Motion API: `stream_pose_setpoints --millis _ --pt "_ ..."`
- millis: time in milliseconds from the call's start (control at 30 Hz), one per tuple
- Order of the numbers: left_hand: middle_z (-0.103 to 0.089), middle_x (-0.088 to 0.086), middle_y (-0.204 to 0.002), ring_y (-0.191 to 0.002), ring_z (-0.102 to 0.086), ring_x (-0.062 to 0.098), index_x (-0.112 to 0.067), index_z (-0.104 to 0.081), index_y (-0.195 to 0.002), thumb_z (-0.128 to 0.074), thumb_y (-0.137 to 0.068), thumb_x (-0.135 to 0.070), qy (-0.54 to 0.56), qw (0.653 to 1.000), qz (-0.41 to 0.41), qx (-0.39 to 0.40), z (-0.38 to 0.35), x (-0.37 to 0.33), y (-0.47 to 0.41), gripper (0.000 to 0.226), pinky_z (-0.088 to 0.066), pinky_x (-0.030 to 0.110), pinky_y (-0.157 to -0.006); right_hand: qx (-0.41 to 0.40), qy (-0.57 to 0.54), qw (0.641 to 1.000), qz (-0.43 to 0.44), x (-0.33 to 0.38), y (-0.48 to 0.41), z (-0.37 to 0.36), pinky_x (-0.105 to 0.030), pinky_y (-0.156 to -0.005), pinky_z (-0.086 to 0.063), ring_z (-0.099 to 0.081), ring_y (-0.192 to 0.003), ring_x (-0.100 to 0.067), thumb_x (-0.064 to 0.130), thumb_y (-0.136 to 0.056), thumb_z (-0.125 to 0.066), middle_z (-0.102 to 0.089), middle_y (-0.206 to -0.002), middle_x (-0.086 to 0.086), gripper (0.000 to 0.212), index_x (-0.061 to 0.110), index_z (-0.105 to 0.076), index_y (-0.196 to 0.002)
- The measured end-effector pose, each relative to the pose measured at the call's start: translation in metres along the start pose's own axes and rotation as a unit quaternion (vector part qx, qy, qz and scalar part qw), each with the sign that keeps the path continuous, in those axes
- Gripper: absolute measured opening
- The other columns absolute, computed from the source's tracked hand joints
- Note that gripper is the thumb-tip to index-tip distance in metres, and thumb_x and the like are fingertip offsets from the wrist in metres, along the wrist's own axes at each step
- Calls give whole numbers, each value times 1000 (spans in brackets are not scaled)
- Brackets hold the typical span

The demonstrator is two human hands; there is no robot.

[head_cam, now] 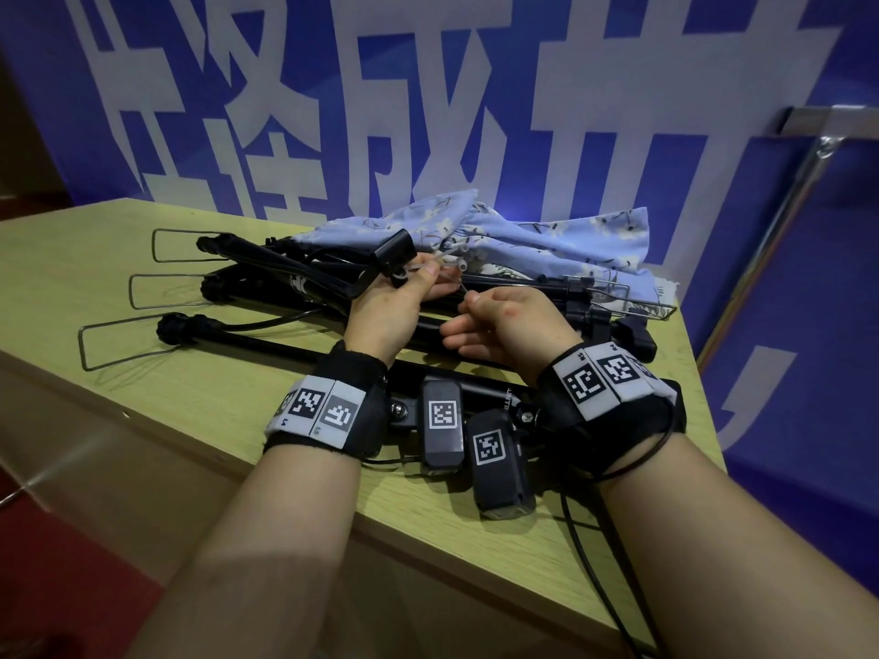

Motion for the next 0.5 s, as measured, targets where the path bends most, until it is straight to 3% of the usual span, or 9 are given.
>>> stream_pose_setpoints --millis 500 --pt "-77 0 -92 -96 -73 22 -24 -72 -86 -53 -98 -12 15 1000 -1 16 1 6 -5 26 -44 47 -107 -20 25 999 14 -1 -3 4 -15 -47 -49 -61 -44 -8 10 -99 -46 -62 -67 -10 20 7 -50 -80"
Point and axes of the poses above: each hand's wrist, its own y-axis away from the middle knuckle, its own z-axis out of the back of the hand, x = y × z, the point moved 5 cm from there along -y, towards the middle knuckle
